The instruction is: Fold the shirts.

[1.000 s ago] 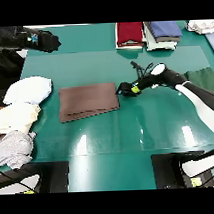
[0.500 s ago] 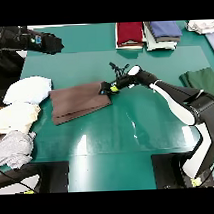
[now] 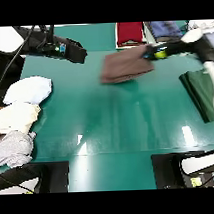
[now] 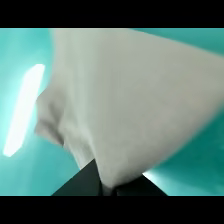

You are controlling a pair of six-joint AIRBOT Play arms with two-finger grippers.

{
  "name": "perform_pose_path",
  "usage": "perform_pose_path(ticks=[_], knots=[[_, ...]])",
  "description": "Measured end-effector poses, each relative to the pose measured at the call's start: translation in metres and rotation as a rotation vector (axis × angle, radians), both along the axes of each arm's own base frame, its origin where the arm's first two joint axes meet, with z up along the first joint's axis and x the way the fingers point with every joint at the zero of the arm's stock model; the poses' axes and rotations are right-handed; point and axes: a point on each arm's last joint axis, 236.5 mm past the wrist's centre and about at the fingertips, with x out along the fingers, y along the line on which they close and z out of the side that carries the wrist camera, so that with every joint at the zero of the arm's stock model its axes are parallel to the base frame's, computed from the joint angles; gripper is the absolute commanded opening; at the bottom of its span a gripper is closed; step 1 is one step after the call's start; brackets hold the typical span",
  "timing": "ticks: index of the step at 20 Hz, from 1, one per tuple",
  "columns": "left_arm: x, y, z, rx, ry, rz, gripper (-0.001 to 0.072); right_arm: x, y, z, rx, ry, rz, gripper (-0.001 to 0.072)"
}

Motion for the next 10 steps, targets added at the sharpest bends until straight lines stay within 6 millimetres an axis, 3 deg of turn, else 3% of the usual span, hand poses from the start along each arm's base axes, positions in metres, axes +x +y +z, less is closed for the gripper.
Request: perform_pose_path(ticks=[3,5,7,10], knots=[[-0.001,-0.006,0.004,-0.018,-0.011,-0.005,0.0024,-0.013,-0.130,0.026,-0.088,-0.026,-0.225,0.0015],[-0.001,-0.009,0.006,-0.034,-0.013,-0.001,0.0024,-0.031,-0.202,0.035,-0.117,-0.027,-0.364,0.0015],[0.000,-0.011,0.008,-0.050,-0.010,0.008,0.0024,-0.050,-0.256,0.040,-0.134,-0.025,-0.474,0.0015],[0.000,-0.012,0.010,-0.066,-0.006,0.017,0.0024,-0.068,-0.302,0.046,-0.148,-0.035,-0.578,0.0015]])
